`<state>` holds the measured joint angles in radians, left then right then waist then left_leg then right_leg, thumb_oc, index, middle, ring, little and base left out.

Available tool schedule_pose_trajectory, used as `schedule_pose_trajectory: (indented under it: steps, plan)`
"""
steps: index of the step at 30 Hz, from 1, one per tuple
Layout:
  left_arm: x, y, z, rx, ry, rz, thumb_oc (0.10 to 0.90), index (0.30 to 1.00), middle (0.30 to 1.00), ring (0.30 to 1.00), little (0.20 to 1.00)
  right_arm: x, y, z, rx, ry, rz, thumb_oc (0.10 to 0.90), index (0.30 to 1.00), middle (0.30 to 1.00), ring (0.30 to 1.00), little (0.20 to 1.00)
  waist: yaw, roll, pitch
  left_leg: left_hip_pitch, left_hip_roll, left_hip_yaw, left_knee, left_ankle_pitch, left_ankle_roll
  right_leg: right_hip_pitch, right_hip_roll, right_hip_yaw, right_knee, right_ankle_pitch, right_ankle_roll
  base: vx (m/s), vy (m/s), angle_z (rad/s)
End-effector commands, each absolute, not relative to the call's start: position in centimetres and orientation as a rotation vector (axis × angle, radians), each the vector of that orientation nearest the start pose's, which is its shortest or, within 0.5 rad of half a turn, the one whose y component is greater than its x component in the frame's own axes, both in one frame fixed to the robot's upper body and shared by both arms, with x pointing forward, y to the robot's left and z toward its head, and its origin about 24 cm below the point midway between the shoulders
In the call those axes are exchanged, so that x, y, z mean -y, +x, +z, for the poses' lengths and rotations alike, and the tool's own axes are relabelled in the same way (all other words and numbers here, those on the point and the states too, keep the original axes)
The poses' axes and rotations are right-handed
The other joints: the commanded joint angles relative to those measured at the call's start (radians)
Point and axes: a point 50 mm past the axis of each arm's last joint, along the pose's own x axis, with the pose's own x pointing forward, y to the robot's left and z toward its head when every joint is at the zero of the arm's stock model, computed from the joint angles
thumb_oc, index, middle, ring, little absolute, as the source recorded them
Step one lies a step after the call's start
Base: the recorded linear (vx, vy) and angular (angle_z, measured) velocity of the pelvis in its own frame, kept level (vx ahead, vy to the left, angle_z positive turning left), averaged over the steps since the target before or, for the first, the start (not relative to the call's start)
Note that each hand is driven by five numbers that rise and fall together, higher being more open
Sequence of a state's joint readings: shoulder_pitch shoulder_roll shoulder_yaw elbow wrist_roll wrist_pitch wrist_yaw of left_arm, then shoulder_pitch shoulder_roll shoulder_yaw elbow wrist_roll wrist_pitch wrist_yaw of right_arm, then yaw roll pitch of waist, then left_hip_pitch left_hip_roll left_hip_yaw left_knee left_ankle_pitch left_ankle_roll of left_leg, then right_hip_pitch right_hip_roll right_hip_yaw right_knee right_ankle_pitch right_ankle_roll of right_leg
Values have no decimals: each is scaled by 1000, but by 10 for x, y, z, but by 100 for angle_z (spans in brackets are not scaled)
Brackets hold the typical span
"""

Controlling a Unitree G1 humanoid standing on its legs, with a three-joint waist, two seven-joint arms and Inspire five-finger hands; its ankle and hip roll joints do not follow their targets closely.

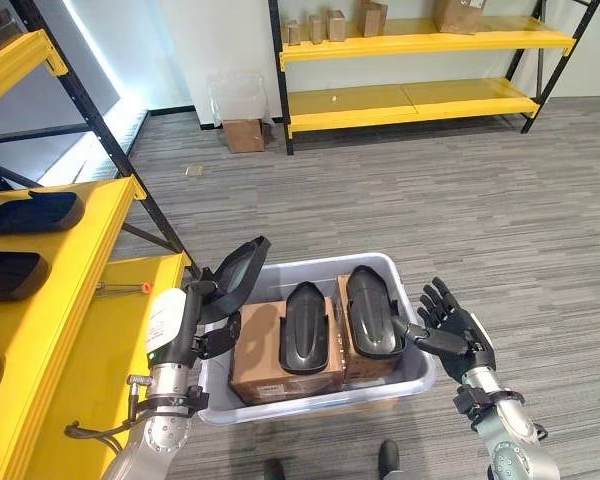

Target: Move parts from the plastic box to the shelf.

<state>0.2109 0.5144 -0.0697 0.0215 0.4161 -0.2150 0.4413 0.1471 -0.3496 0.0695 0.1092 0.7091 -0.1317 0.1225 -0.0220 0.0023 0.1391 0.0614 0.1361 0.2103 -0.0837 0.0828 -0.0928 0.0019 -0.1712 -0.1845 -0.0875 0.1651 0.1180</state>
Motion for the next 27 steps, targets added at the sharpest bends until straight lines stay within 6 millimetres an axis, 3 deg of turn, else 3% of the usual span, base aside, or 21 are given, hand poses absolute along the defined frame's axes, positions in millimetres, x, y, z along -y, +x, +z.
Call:
schedule_pose_trajectory:
  steps: [1,11,16,17,22,24,27]
  plan:
    - [-244,227,116,544,895,286,400,300,300,300,300,201,242,71,214,381,146,900,1000,1000,1000,1000,2,-14,-55,-9,-58,2,-4,-76,28,107,32,-73,0,-132,17,22,111,7]
    - [-254,226,127,558,923,323,400,300,300,300,300,195,241,91,306,416,152,900,1000,1000,1000,1000,19,-17,-80,-14,-97,-17,-4,-87,53,108,4,-82,0,-113,46,3,105,10]
    - [-254,226,134,583,930,320,400,300,300,300,300,191,238,109,385,401,199,900,1000,1000,1000,1000,13,-16,-78,-20,-138,-97,-4,-95,84,108,26,8,2,-113,39,20,71,33]
    - [-250,227,137,610,936,294,400,300,300,300,300,191,235,113,401,400,216,900,1000,1000,1000,1000,2,-13,-76,-25,-155,-151,-4,-96,99,99,52,76,24,-129,26,0,-5,38]
    - [-246,231,141,628,907,285,400,300,300,300,300,195,230,114,404,404,200,900,1000,1000,1000,1000,-28,-2,-75,-46,-186,-254,-4,-81,120,64,121,199,82,-163,-8,9,-23,75]
    - [-245,232,142,636,902,279,400,300,300,300,300,196,229,114,402,404,196,900,1000,1000,1000,1000,-34,-1,-74,-48,-193,-272,-4,-79,123,61,134,216,92,-170,-15,-5,-37,76]
    - [-239,235,142,653,889,250,400,300,300,300,300,200,227,109,394,404,168,900,1000,1000,1000,1000,-57,6,-65,-61,-227,-377,-4,-56,133,48,206,300,140,-195,-51,-41,-101,98]
